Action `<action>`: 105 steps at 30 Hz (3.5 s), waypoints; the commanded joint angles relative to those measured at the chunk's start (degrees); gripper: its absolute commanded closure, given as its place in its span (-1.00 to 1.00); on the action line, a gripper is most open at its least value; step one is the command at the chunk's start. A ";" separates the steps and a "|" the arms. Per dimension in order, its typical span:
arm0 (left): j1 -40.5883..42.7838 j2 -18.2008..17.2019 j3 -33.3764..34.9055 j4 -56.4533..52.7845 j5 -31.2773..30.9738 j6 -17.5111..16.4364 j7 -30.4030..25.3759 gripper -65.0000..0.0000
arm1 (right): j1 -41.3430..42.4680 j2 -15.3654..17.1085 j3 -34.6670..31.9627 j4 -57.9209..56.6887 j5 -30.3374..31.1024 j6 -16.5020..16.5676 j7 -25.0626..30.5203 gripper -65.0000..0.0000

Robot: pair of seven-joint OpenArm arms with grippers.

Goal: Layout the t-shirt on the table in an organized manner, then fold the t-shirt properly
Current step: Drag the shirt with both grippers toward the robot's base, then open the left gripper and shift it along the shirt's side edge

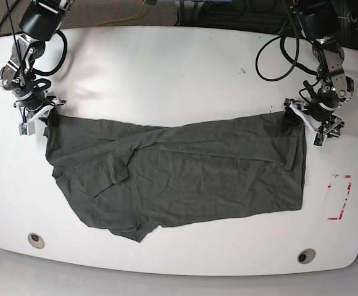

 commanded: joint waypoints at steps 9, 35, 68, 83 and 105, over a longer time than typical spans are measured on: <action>0.31 -0.33 0.11 0.01 2.30 -0.05 2.61 0.81 | 0.12 0.93 0.11 0.60 -0.98 -0.10 -1.82 1.00; 15.16 -0.51 0.11 13.46 2.30 -0.14 7.26 0.88 | -15.53 -2.76 2.75 21.61 -1.07 -0.10 -8.67 1.00; 30.46 -0.25 0.19 26.65 2.30 -0.23 15.88 0.70 | -32.14 -7.51 11.02 35.24 -1.16 -0.10 -14.04 1.00; 26.68 -1.04 -0.33 28.32 2.21 -0.14 21.24 -0.61 | -32.05 -7.51 10.93 35.24 -0.98 -0.10 -13.86 1.00; 13.23 -1.65 0.90 30.60 1.86 -0.23 21.24 -0.61 | -30.82 -7.51 10.84 35.24 -0.89 -0.10 -13.86 1.00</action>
